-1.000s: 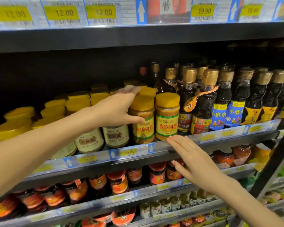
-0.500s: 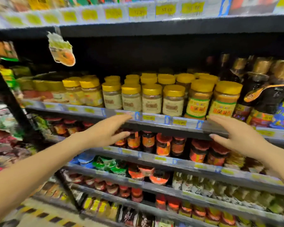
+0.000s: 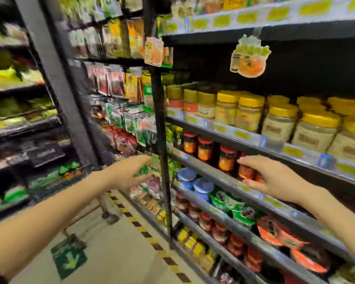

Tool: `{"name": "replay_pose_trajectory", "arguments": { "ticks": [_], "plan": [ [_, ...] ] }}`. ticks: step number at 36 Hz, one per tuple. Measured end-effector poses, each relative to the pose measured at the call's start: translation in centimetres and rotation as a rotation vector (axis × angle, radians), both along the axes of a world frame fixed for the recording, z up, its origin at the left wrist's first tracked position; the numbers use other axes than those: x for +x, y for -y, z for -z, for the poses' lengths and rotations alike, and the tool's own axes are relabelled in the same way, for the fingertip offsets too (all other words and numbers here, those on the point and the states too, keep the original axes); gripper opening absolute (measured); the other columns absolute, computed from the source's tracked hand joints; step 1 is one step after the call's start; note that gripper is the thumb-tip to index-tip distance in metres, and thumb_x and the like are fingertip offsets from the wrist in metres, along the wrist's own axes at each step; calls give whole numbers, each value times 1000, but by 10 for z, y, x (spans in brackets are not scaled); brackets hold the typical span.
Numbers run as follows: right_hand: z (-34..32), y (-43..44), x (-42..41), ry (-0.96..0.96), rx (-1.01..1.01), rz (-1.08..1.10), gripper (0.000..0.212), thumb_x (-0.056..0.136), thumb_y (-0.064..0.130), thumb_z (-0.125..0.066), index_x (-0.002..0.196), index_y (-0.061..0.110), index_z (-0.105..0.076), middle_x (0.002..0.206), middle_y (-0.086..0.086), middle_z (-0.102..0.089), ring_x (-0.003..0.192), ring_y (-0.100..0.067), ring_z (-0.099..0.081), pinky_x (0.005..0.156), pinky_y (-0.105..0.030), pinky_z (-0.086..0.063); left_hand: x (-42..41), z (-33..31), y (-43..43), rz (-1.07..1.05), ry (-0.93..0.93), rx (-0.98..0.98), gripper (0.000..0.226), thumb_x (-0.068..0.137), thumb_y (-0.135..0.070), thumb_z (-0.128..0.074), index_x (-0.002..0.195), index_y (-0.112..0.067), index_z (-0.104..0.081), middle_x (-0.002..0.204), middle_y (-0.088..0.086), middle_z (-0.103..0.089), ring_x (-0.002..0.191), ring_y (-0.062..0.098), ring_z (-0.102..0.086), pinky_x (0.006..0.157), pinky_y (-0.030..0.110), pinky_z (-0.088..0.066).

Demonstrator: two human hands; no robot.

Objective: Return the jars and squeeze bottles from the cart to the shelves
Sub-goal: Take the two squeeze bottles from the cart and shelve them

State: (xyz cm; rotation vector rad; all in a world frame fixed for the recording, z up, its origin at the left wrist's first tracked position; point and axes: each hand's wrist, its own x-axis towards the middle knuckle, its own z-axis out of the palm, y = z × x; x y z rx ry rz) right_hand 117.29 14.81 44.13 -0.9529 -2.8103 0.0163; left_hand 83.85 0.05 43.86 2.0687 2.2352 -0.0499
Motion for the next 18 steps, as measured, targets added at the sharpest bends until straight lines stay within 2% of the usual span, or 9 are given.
{"name": "replay_pose_trajectory", "arguments": {
  "ticks": [4, 9, 18],
  "plan": [
    [9, 0, -95, 36, -62, -86, 59, 89, 38, -55, 142, 24, -34, 148, 4, -37, 137, -13, -34, 108, -27, -31, -74, 6, 40, -145, -40, -6, 64, 95, -43, -43, 149, -19, -17, 156, -2, -23, 140, 13, -28, 110, 24, -25],
    [23, 10, -206, 109, -101, -199, 59, 91, 39, -53, 144, 24, -30, 149, 6, -35, 136, -12, -34, 107, -27, -34, -143, 11, 93, -303, -75, -48, 65, 95, -44, -43, 149, -18, -18, 156, 0, -23, 142, 15, -24, 115, 28, -23],
    [37, 27, -366, 224, -120, -435, 64, 92, 39, -52, 147, 22, -24, 153, 5, -28, 141, -11, -26, 111, -25, -23, -226, 23, 162, -496, -113, -63, 63, 94, -41, -46, 148, -19, -21, 153, 1, -29, 140, 16, -28, 111, 26, -25]
  ]
}}
